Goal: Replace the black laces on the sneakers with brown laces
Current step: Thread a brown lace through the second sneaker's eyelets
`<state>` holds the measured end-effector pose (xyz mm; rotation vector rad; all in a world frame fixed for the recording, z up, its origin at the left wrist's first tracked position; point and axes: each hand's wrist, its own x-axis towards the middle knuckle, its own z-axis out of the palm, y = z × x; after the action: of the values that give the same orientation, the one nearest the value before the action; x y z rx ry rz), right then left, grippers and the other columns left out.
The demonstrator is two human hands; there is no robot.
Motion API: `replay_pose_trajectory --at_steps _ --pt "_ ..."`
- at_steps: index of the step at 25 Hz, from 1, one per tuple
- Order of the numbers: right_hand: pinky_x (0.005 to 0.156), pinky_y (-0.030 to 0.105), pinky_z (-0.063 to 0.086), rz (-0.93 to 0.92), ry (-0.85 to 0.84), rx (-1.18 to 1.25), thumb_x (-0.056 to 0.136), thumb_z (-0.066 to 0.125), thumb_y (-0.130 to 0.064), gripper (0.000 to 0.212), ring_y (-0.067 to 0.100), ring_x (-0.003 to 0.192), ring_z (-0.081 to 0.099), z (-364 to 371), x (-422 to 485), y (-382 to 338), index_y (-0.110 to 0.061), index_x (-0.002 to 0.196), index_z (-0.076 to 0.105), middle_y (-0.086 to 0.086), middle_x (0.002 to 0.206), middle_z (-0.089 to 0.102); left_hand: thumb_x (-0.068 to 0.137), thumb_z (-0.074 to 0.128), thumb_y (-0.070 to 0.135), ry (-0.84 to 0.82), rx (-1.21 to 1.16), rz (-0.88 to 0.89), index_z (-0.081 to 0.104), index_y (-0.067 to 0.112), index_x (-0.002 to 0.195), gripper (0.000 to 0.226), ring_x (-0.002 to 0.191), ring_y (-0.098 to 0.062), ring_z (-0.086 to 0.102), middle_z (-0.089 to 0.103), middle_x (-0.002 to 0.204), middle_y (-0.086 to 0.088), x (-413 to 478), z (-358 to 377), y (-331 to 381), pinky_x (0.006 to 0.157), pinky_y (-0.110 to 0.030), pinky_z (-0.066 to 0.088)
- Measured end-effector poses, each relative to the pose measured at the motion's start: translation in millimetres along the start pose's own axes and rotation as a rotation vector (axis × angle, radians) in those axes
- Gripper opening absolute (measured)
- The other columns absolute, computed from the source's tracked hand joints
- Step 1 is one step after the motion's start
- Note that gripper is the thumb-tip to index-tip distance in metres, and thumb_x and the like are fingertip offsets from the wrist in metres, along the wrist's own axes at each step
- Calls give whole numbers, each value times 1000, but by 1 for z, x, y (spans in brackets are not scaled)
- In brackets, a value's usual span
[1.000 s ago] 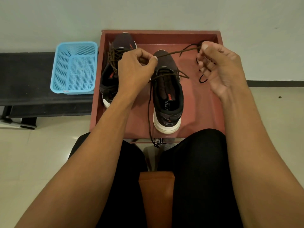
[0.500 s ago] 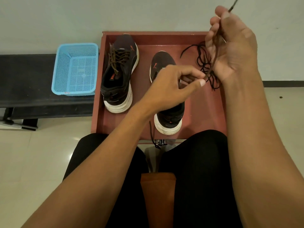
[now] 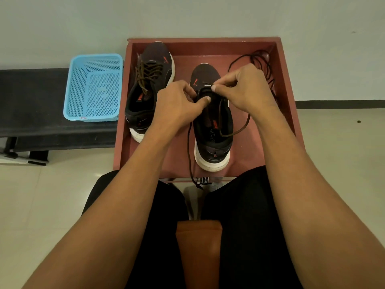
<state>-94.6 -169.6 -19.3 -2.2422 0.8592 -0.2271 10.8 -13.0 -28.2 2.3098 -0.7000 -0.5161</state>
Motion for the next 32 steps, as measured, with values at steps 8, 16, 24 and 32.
replay_pose_trajectory --at_steps 8,16,24,32 --pt "84 28 61 -24 -1 -148 88 80 -24 13 7 87 71 8 0 -5 -28 99 85 -9 90 75 83 75 33 81 -20 19 82 28 104 23 90 -13 74 77 87 9 1 9 2 88 -38 63" --pt "77 36 63 -56 39 -204 86 83 -39 8 13 85 71 20 2 -7 -33 91 82 -8 86 72 84 74 30 90 -34 -6 83 28 104 22 93 -12 74 79 91 7 2 9 0 89 -38 62" --pt "61 24 48 -76 9 -161 86 78 -40 7 5 68 59 25 4 -6 -37 82 73 -15 69 59 86 75 30 81 -43 -1 83 27 106 21 89 -12 74 78 90 6 4 10 -1 87 -39 63" --pt "69 27 56 -44 32 -155 89 80 -35 4 8 78 68 30 4 -7 -31 87 80 -12 79 69 85 72 30 69 -41 3 82 28 108 24 91 -12 75 79 96 5 4 12 1 87 -38 63"
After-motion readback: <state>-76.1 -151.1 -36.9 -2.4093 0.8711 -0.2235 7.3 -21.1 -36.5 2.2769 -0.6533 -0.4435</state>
